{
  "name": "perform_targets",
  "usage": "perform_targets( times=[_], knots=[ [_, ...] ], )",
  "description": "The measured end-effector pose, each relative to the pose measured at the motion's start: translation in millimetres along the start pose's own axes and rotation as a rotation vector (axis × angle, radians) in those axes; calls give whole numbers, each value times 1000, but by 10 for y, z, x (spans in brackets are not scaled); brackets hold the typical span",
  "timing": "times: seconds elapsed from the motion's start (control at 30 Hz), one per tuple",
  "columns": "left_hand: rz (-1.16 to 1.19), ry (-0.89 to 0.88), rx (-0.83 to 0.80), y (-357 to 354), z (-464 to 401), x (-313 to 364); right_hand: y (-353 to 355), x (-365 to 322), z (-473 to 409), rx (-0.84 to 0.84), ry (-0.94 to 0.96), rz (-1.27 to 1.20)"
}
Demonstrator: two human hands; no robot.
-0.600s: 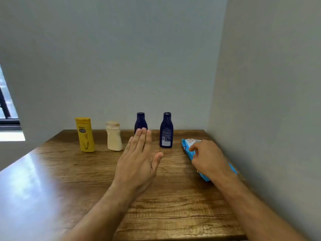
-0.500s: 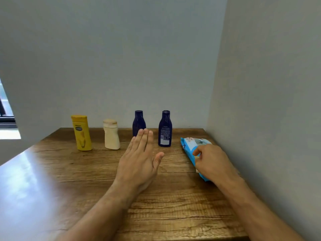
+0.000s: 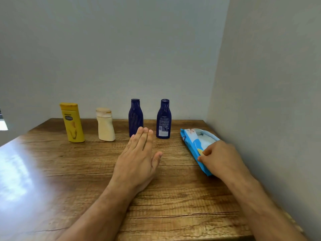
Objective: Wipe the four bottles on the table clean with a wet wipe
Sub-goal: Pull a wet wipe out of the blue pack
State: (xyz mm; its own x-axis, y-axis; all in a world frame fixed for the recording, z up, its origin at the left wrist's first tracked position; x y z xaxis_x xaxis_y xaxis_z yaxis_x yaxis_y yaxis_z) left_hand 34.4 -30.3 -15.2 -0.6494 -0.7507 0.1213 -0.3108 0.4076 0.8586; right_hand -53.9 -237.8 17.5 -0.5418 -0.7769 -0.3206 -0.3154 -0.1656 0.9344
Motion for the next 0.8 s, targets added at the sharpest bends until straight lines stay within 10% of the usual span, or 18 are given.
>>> perform_targets(
  times=[0.3, 0.47, 0.8],
  knots=[
    [118, 50, -76, -49, -31, -57, 72, -88, -83, 165, -26, -646],
    [218, 40, -74, -50, -64, -52, 57, -354, -324, 19, -190, -1311],
    [337, 70, -43, -51, -106, -73, -27, -704, -627, -251, -273, -1894]
  ],
)
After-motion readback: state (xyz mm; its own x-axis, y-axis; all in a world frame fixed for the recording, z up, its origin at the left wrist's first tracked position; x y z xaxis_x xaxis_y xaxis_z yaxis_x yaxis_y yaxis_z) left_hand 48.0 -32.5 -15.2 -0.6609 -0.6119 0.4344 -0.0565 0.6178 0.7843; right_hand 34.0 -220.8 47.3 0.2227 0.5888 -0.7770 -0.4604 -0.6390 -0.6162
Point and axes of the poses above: each hand's wrist, its own z-axis away from the middle knuckle, its own y-axis out of the back of the hand, x = y × z, the point moved 3 cm from there along -z, towards the middle knuckle, and after that the axes turned 2 degrees about y, right-handed, at the moved point
